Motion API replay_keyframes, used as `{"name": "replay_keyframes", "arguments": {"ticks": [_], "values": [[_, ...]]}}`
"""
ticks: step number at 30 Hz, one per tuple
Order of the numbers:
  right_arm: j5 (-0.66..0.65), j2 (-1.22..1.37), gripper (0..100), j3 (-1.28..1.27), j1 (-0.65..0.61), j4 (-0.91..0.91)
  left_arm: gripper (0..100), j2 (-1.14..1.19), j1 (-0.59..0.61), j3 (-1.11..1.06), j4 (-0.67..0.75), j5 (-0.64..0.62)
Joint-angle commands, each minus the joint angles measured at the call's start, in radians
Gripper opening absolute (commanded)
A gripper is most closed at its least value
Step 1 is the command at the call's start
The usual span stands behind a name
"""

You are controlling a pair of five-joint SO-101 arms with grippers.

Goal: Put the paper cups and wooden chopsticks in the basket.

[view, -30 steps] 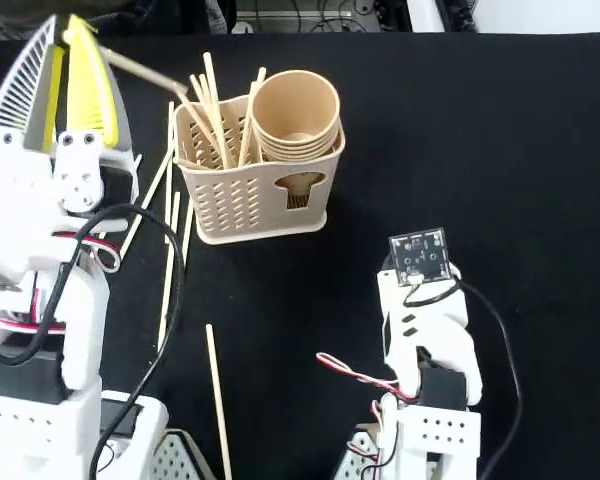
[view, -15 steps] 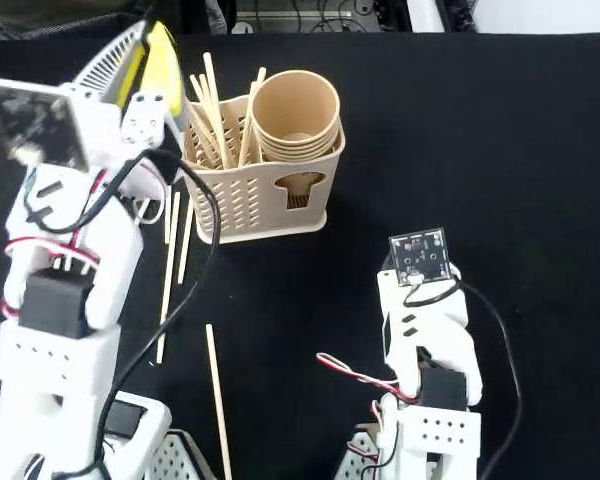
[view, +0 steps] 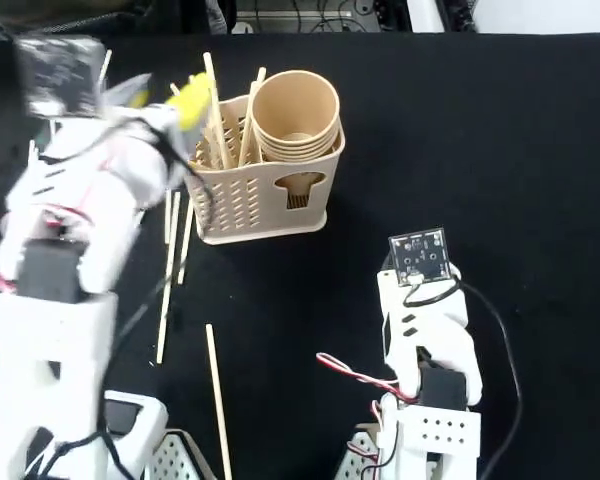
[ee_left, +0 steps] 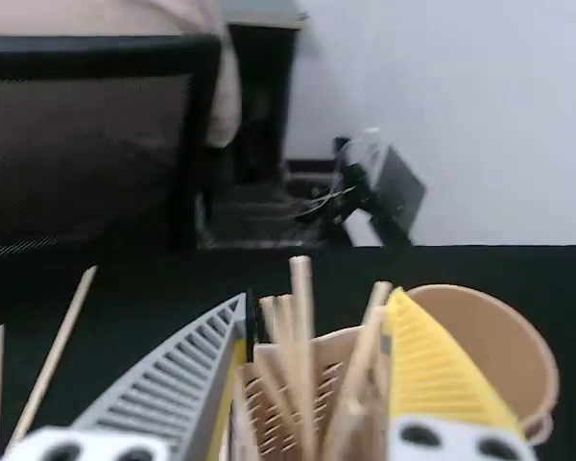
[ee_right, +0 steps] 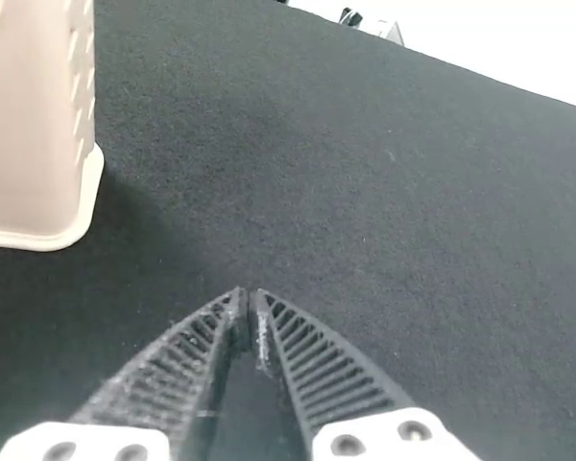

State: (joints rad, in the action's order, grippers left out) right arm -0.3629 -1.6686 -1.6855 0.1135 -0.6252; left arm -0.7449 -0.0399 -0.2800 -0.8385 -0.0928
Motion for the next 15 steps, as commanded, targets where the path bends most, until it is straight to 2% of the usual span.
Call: {"name": "replay_keyframes", "arguments": {"ticks": [1, 4, 9, 15], "values": [[-0.009, -0.01, 1.3, -0.002, -0.012, 0.02, 24, 0.124, 0.186, 0.312, -0.342, 0.0], [-0.009, -0.01, 1.3, -0.002, -0.012, 0.02, 24, 0.315, 0.295, 0.403, -0.463, 0.086], [-0.009, -0.01, 1.3, -0.005, -0.012, 0.021, 24, 0.661, 0.394, 0.481, -0.589, 0.285], [-0.009, -0.01, 1.3, -0.005, -0.012, 0.021, 24, 1.053, 0.41, 0.565, -0.542, 0.381]]}}
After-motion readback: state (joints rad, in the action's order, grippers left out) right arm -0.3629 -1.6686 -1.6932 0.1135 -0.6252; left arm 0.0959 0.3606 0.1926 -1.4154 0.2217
